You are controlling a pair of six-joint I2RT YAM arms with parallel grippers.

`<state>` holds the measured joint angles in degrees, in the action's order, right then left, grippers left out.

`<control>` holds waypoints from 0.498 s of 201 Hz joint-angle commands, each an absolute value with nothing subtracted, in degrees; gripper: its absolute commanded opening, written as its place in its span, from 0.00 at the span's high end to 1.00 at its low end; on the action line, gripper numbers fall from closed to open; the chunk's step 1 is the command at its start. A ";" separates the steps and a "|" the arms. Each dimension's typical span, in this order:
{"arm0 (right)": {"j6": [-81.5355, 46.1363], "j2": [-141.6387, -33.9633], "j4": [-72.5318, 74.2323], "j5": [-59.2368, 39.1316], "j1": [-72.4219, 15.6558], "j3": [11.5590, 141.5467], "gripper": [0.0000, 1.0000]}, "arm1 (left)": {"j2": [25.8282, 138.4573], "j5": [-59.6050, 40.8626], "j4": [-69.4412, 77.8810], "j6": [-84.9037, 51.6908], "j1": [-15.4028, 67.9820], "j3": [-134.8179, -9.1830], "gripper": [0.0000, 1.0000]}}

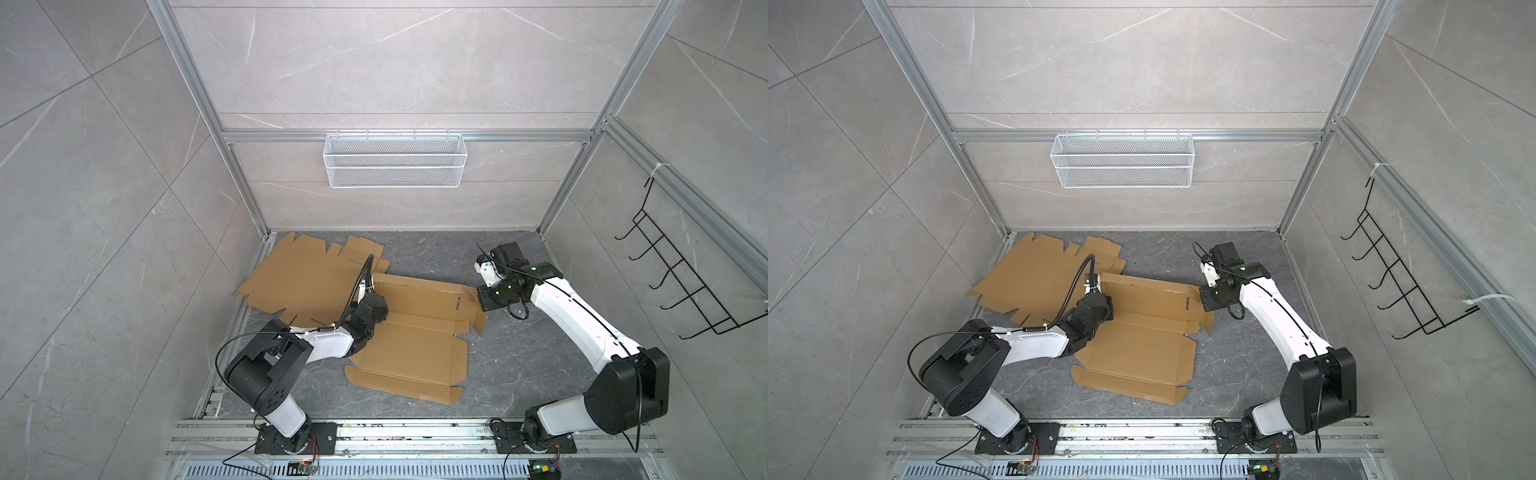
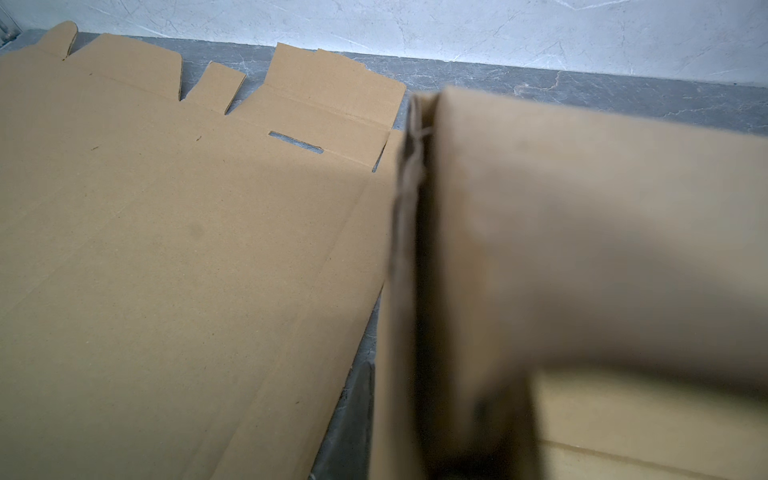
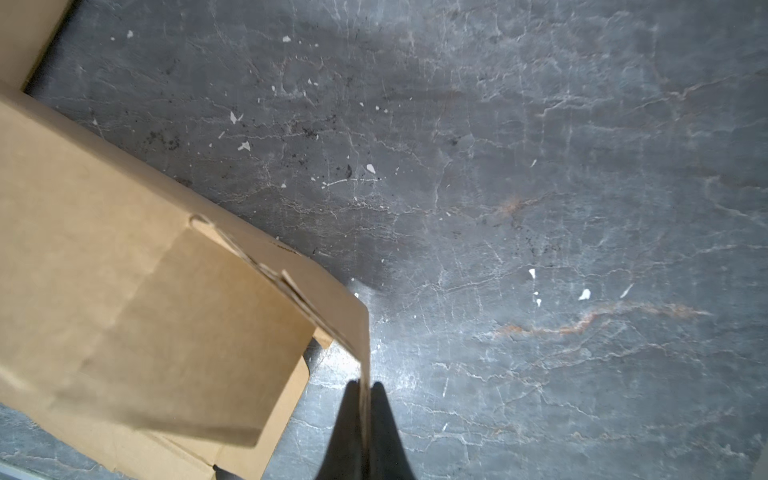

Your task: Fold the paper box

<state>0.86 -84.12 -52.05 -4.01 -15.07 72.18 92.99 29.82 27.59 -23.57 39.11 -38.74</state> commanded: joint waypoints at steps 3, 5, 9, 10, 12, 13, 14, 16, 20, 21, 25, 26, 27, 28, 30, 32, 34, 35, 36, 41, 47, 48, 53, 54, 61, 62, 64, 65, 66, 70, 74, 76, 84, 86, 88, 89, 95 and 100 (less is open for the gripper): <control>0.68 -83.31 -56.28 -13.28 -15.13 71.21 1.00 | 93.77 29.94 27.45 -24.81 38.90 -37.51 1.00; 0.41 -83.03 -56.19 -14.17 -15.16 71.15 1.00 | 93.75 29.85 27.65 -24.79 38.93 -37.42 1.00; -0.06 -82.35 -55.81 -15.84 -15.12 70.83 1.00 | 93.68 29.72 27.94 -24.79 38.93 -37.23 1.00; -0.16 -82.17 -55.68 -16.18 -15.12 70.66 1.00 | 93.64 29.67 27.99 -24.79 38.94 -37.16 1.00; -0.59 -81.76 -55.43 -16.97 -15.16 70.51 1.00 | 93.64 29.63 28.09 -24.85 38.94 -37.11 1.00; -0.73 -81.57 -55.31 -17.27 -15.14 70.45 1.00 | 93.62 29.58 28.11 -24.86 38.94 -37.05 1.00; -0.94 -81.35 -55.17 -17.60 -15.13 70.34 1.00 | 93.61 29.56 28.12 -24.87 38.94 -37.03 1.00; -1.42 -81.15 -54.84 -18.31 -15.12 70.12 1.00 | 93.50 29.47 28.19 -25.00 38.94 -36.99 1.00; -2.32 -80.16 -54.07 -19.43 -15.12 69.69 1.00 | 93.43 29.32 28.37 -25.11 38.95 -36.85 1.00; -2.57 -79.98 -53.89 -19.64 -15.12 69.60 1.00 | 93.43 29.30 28.34 -25.12 38.94 -36.84 1.00; -3.60 -79.25 -53.02 -20.70 -15.12 69.16 1.00 | 93.36 29.14 28.52 -25.22 38.94 -36.78 1.00; -3.82 -79.04 -52.74 -20.94 -15.12 68.99 1.00 | 93.26 29.16 28.50 -25.22 38.94 -36.76 1.00; -4.02 -78.85 -52.52 -21.24 -15.12 68.86 1.00 | 93.21 29.08 28.49 -25.27 38.94 -36.75 1.00; -4.30 -78.71 -52.32 -21.52 -15.12 68.79 1.00 | 93.19 29.00 28.48 -25.29 38.94 -36.74 1.00; -4.77 -78.41 -51.95 -21.99 -15.12 68.55 1.00 | 93.17 28.96 28.54 -25.42 38.94 -36.74 1.00; -5.15 -78.16 -51.57 -22.64 -15.12 68.31 1.00 | 93.12 28.86 28.56 -25.43 38.94 -36.74 1.00; -5.59 -78.10 -51.41 -23.08 -15.12 68.30 1.00 | 93.00 28.81 28.70 -25.52 38.94 -36.74 1.00; -5.70 -77.99 -51.28 -23.49 -15.12 68.25 1.00 | 92.99 28.73 28.67 -25.50 38.98 -36.74 1.00; -5.88 -77.89 -51.13 -23.79 -15.16 68.23 1.00 | 92.90 28.69 28.66 -25.50 38.96 -36.74 1.00; -6.77 -77.56 -50.63 -24.95 -15.14 68.01 1.00 | 92.75 28.62 28.79 -25.57 38.94 -36.65 1.00; -7.55 -77.20 -50.17 -25.55 -15.16 67.76 1.00 | 92.40 28.43 28.89 -25.74 38.97 -36.74 1.00; -7.64 -77.10 -50.09 -25.56 -15.14 67.80 1.00 | 92.34 28.36 28.90 -25.70 38.95 -36.74 1.00; -8.11 -76.79 -49.83 -25.53 -15.20 67.53 1.00 | 92.16 28.28 28.84 -25.53 38.98 -36.75 1.00; -8.23 -76.76 -49.74 -25.47 -15.16 67.51 1.00 | 92.09 28.25 28.88 -25.55 39.00 -36.79 1.00; -8.86 -76.48 -49.21 -25.34 -15.16 67.02 0.99 | 91.74 28.10 28.86 -25.40 39.02 -36.83 1.00; -8.96 -76.43 -49.04 -25.28 -15.18 67.00 0.99 | 91.75 28.11 28.89 -25.31 39.02 -36.83 1.00; -9.20 -76.39 -48.80 -25.19 -15.16 66.74 0.99 | 91.69 28.14 28.84 -25.29 39.02 -36.87 1.00; -9.35 -76.38 -48.70 -25.17 -15.18 66.68 0.99 | 91.68 28.09 28.79 -25.26 39.02 -36.94 1.00; -9.46 -76.38 -48.52 -25.15 -15.19 66.61 0.99 | 91.67 28.06 28.81 -25.24 39.02 -36.93 1.00; -9.95 -76.46 -48.03 -24.97 -15.25 66.38 0.99 | 91.67 28.12 28.90 -25.16 39.03 -36.98 1.00; -10.42 -76.62 -47.74 -24.69 -15.29 66.09 0.99 | 91.67 28.07 29.13 -25.02 39.02 -36.92 1.00; -10.62 -76.75 -47.62 -24.65 -15.33 65.96 0.99 | 91.65 27.98 29.21 -25.02 39.02 -36.92 1.00; -11.47 -77.10 -46.82 -23.85 -15.67 65.44 0.99 | 91.84 27.84 29.59 -24.85 39.02 -36.91 1.00; -11.96 -77.16 -46.50 -23.45 -15.91 65.47 0.98 | 91.95 27.81 29.72 -24.80 39.02 -36.91 1.00; -12.26 -77.23 -46.28 -22.98 -16.04 65.31 0.98 | 92.00 27.72 29.84 -24.79 39.02 -36.91 1.00; -12.42 -77.24 -46.12 -22.74 -16.15 65.26 0.98 | 92.06 27.70 29.86 -24.79 39.02 -37.00 1.00; -13.45 -77.21 -45.08 -21.41 -16.78 64.79 0.97 | 92.28 27.58 29.90 -24.80 39.07 -37.05 1.00; -14.16 -77.10 -43.99 -20.85 -17.25 64.42 0.97 | 92.55 27.43 29.95 -24.89 39.18 -37.09 1.00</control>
<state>-9.04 -77.36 -48.66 -20.91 -15.31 66.32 92.90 28.95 29.69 -23.79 38.96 -37.76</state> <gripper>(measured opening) 0.049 0.071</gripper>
